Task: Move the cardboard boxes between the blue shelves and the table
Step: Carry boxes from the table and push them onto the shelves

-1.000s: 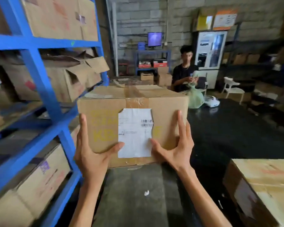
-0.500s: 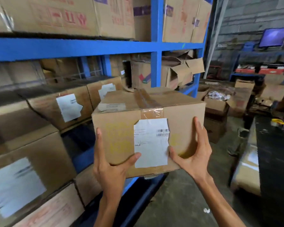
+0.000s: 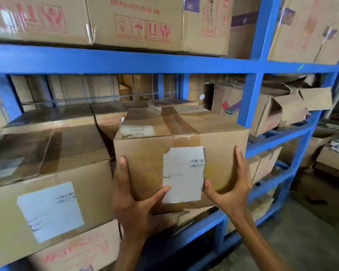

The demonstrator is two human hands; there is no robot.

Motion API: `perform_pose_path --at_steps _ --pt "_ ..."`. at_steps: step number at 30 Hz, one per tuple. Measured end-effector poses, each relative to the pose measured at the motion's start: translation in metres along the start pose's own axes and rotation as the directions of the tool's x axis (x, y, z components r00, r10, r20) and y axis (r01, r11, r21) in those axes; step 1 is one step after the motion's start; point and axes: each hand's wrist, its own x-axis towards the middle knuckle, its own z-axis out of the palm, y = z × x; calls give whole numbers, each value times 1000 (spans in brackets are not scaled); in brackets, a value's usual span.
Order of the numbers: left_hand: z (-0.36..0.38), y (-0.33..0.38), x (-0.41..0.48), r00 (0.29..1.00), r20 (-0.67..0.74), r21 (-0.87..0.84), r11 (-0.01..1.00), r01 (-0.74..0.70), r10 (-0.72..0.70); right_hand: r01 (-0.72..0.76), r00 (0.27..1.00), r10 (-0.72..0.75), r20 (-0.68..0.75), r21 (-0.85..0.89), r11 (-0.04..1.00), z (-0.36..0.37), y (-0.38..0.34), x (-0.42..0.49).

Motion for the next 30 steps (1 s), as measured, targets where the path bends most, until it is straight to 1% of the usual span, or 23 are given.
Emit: perform_pose_path --at_steps 3,5,8,16,19,22,26,30 --pt "18 -2 8 995 -77 110 993 -51 60 20 1000 -20 14 53 998 23 34 14" --pt "29 -6 8 985 -135 215 974 -78 108 30 999 -33 18 108 994 39 54 19" --pt "43 -14 6 977 -172 358 932 -61 130 -21 998 10 56 196 980 64 78 21" --pt "60 -31 6 964 -243 504 863 31 107 -75 985 19 170 329 941 109 105 21" --pt "61 -46 10 960 -254 572 819 48 121 -59 985 -4 172 363 930 127 115 13" --pt "61 -63 15 958 -258 623 779 65 127 -95 981 14 195 413 906 147 119 5" --pt "61 -84 15 958 -252 703 706 84 137 -144 970 46 240 407 902 165 122 -8" --pt "62 -103 -3 960 -220 776 627 65 173 -128 967 41 251 342 931 169 130 -29"
